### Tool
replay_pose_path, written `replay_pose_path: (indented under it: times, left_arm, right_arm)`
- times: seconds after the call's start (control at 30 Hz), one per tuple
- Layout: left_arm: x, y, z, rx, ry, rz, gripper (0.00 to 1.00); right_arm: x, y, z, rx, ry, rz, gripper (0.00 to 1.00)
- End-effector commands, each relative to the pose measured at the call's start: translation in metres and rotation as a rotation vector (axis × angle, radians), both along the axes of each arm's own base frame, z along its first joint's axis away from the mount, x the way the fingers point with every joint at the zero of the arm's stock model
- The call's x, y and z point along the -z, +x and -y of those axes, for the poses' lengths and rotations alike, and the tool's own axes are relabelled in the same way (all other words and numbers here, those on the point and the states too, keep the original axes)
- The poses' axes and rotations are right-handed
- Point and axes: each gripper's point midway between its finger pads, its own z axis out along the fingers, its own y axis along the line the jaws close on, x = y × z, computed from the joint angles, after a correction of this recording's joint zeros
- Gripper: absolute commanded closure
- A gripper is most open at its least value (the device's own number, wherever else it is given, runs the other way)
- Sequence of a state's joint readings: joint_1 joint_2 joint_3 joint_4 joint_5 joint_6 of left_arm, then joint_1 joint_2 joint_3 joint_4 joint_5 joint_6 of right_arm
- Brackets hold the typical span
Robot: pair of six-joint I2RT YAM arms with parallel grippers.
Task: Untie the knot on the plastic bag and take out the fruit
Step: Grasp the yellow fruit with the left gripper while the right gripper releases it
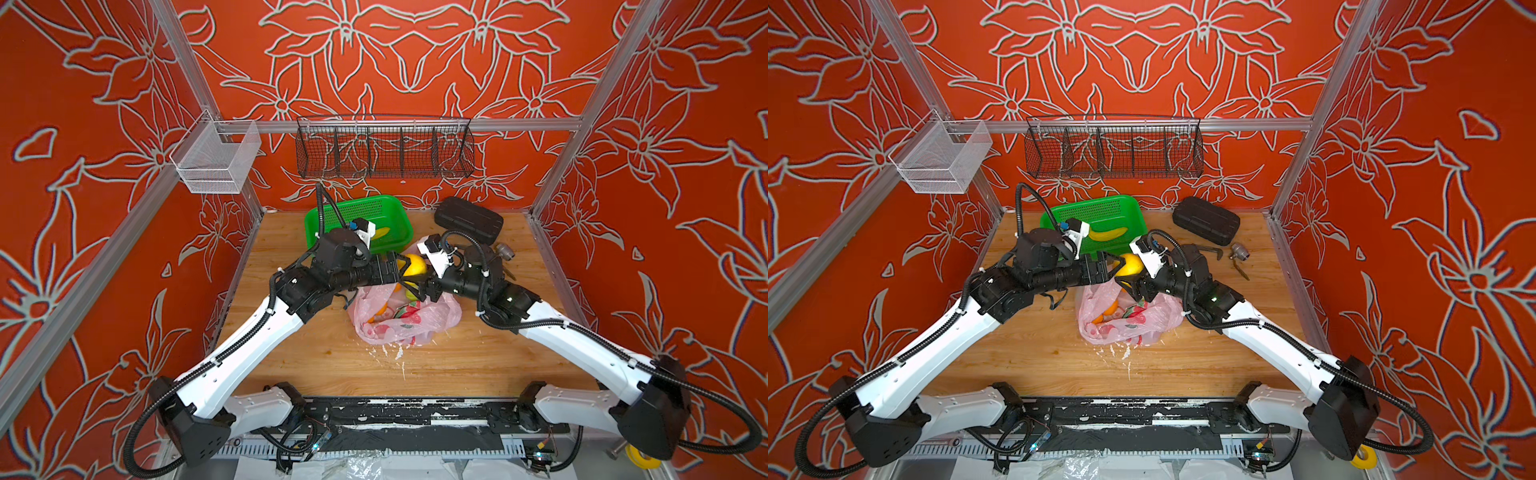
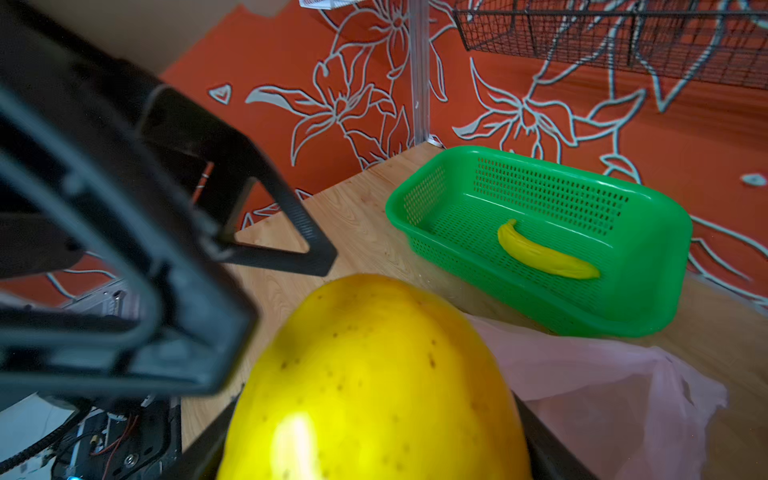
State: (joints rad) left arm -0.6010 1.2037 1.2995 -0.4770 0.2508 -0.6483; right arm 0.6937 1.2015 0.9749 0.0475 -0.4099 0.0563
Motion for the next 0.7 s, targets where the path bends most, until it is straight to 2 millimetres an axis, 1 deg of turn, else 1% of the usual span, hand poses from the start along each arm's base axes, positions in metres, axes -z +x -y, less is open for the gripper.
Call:
replay_pose_path:
  times: [0.0,0.07,0.17,0.3,0.33,0.43,0.53,0.6,0.67]
  left_arm:
    - [-0.014,-0.004,0.021,0.135,-0.047,0.008,0.02]
    - [-0.013,-0.004,0.028,0.177,-0.050,0.000,0.02]
    - [-0.010,-0.007,0.037,0.235,-0.053,-0.022,0.02]
    - [0.002,-0.011,0.040,0.279,-0.023,-0.037,0.01]
    - [0.005,-0.011,0.040,0.283,-0.016,-0.039,0.03]
    - [0.009,-0.012,0.041,0.298,-0.010,-0.050,0.15]
    - [0.010,-0.012,0.041,0.297,-0.008,-0.056,0.27]
    - [0.007,-0.010,0.040,0.283,-0.006,-0.047,0.38]
    - [0.006,-0.006,0.037,0.263,0.002,-0.037,0.42]
  right_arm:
    - [-0.026,-0.013,-0.009,-0.099,0.034,0.066,0.33]
    - [-0.028,-0.015,-0.011,-0.117,0.033,0.067,0.33]
    - [-0.032,-0.010,-0.008,-0.088,0.038,0.079,0.32]
    - [-0.040,-0.006,-0.007,-0.063,0.059,0.103,0.32]
    - [-0.042,-0.005,-0.007,-0.060,0.066,0.107,0.32]
    - [-0.043,-0.003,-0.009,-0.061,0.061,0.108,0.31]
    - [-0.040,-0.001,-0.010,-0.060,0.053,0.101,0.29]
    - [-0.037,-0.001,-0.009,-0.056,0.050,0.095,0.25]
    - [-0.036,-0.001,-0.007,-0.048,0.051,0.090,0.18]
